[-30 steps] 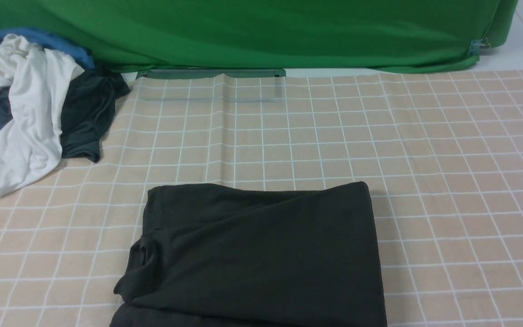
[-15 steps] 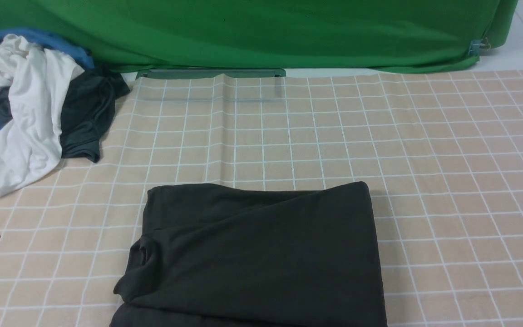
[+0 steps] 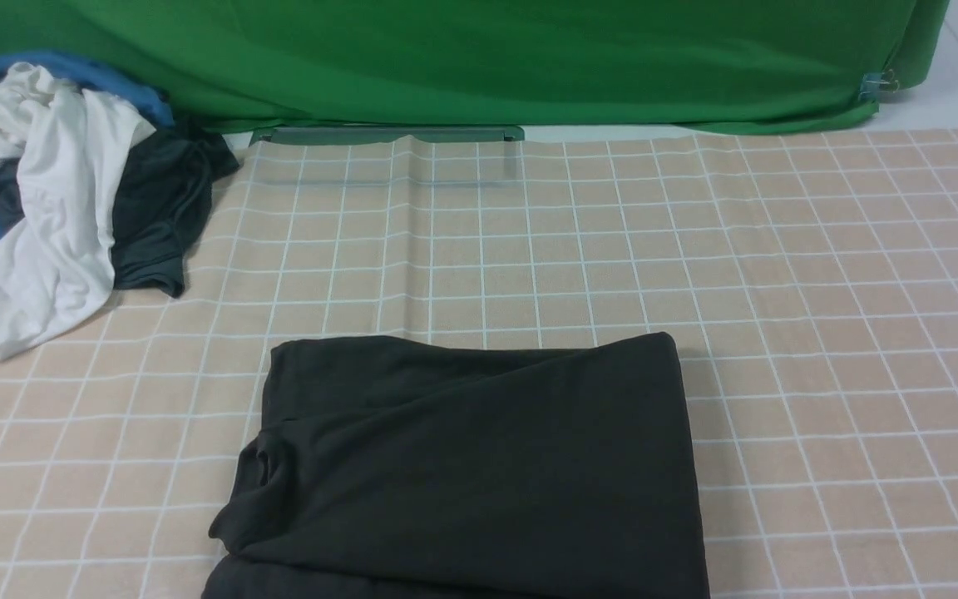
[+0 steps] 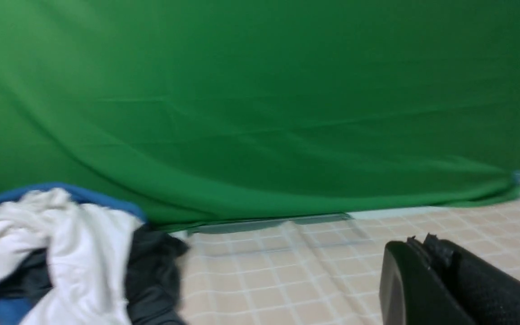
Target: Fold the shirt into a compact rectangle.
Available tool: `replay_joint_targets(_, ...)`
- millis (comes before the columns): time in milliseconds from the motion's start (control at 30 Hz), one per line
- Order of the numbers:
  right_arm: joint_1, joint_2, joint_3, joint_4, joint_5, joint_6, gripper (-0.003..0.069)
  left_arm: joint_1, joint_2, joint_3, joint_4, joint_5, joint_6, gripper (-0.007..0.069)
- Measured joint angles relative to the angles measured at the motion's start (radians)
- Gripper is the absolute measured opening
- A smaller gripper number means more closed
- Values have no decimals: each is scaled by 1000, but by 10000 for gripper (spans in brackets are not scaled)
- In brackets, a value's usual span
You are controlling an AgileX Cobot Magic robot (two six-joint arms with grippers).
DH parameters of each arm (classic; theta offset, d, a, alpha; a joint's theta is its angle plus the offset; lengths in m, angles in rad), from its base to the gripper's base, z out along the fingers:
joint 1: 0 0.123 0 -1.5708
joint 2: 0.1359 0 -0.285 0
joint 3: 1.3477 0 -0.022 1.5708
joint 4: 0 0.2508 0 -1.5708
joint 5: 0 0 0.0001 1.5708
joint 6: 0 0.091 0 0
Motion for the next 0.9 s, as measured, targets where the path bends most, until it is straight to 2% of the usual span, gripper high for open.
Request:
replay_joint_targets(167, 0, 0, 0, 0, -1, 2, 236, 78, -55, 187, 6, -37, 7, 19)
replay_joint_targets(267, 0, 0, 0, 0, -1, 2, 237, 87, -57, 243, 6, -42, 7, 19)
replay_joint_targets(433, 0, 0, 1, 0, -2, 3, 237, 92, -57, 250, 29, 19, 7, 19)
replay_joint_targets(900, 0, 0, 1, 0, -3, 4, 237, 92, -57, 251, 37, 28, 7, 19)
